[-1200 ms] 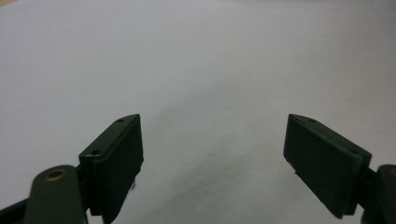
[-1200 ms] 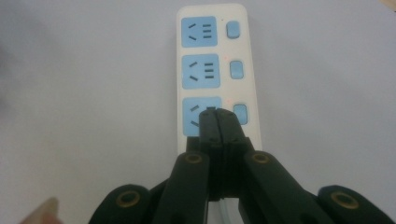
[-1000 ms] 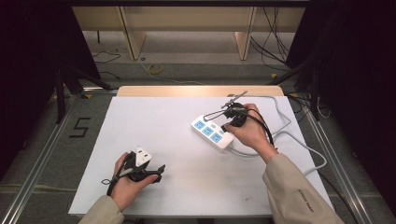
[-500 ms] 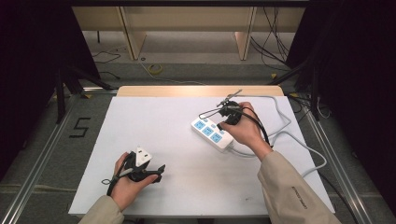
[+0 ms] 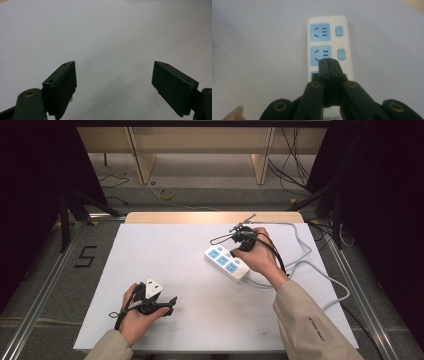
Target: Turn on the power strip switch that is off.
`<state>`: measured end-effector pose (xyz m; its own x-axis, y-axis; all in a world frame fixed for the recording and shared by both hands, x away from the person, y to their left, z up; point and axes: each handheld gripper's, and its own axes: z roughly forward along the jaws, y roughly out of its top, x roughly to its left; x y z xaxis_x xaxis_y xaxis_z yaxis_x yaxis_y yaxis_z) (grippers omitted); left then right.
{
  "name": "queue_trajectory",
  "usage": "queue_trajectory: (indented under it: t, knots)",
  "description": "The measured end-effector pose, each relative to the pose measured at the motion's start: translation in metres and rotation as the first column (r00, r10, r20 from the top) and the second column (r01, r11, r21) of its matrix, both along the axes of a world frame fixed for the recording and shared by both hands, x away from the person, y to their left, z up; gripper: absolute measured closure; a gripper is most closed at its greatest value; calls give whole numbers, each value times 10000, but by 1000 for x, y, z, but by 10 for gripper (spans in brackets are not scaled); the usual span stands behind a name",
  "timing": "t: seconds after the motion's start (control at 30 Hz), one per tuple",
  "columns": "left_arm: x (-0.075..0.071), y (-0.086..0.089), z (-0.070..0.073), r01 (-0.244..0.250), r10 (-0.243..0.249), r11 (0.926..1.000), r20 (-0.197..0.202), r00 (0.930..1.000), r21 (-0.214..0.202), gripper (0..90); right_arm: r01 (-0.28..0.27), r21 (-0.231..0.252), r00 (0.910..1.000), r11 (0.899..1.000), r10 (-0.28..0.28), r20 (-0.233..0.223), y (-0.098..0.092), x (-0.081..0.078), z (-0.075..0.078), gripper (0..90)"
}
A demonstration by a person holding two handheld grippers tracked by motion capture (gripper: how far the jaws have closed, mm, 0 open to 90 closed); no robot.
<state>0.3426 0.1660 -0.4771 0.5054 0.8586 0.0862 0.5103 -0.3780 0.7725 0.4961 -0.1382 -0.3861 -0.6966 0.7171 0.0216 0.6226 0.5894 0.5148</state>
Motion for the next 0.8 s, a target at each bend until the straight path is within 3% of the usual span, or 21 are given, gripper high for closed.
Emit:
queue_trajectory:
  t: [0.8]
  knots:
    - [0,0,0,-7,7,10000,4,10000,-8,200,91,-121,9999,9999,-90,84,8,13,-3,900]
